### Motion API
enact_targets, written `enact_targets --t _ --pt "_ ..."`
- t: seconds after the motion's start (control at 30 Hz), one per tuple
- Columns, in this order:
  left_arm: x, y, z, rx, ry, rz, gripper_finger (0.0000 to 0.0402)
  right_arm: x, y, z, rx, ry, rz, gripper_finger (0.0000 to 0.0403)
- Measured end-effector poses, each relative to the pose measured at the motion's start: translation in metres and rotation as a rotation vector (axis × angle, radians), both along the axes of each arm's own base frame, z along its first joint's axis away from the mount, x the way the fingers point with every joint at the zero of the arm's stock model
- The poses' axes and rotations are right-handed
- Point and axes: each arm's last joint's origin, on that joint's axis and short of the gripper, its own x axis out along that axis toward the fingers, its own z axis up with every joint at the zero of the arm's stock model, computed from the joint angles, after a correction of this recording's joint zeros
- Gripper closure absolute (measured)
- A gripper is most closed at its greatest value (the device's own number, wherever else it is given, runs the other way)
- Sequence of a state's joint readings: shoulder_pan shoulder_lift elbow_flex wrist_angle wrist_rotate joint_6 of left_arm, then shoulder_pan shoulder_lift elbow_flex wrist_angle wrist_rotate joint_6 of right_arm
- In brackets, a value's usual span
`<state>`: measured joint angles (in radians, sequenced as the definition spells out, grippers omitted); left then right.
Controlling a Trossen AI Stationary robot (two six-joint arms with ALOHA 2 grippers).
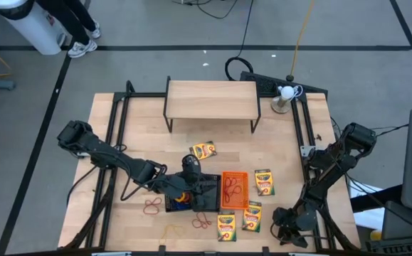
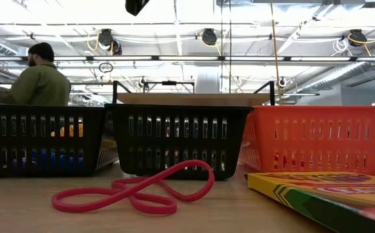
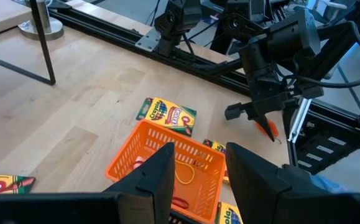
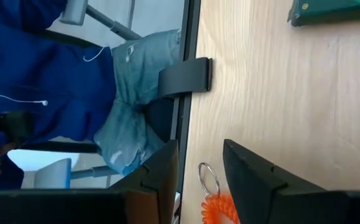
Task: Pick & Place Office Desk Supplies
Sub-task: Put the orange spring keychain into the left black bin
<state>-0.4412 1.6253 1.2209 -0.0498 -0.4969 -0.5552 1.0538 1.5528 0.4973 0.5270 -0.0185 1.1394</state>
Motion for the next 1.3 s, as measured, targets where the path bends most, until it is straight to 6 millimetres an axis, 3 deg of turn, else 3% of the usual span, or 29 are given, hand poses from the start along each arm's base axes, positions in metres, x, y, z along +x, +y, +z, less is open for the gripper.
enact_targets --t 0.63,0.97,1.3 --pt "0.0 0.001 0.001 -0.073 -0.02 0.066 0.0259 -0.011 0.007 0.002 0.042 0.033 0.027 0.028" --pt "0.0 0.001 0.001 -0.076 -0.026 0.088 0.0259 -0.013 0.002 -0.006 -0.073 0.032 -0.027 0.0283" --pt "0.0 0.001 0.001 -0.069 -0.024 0.085 0.0259 -0.014 0.002 -0.007 -0.038 0.11 -0.022 0.028"
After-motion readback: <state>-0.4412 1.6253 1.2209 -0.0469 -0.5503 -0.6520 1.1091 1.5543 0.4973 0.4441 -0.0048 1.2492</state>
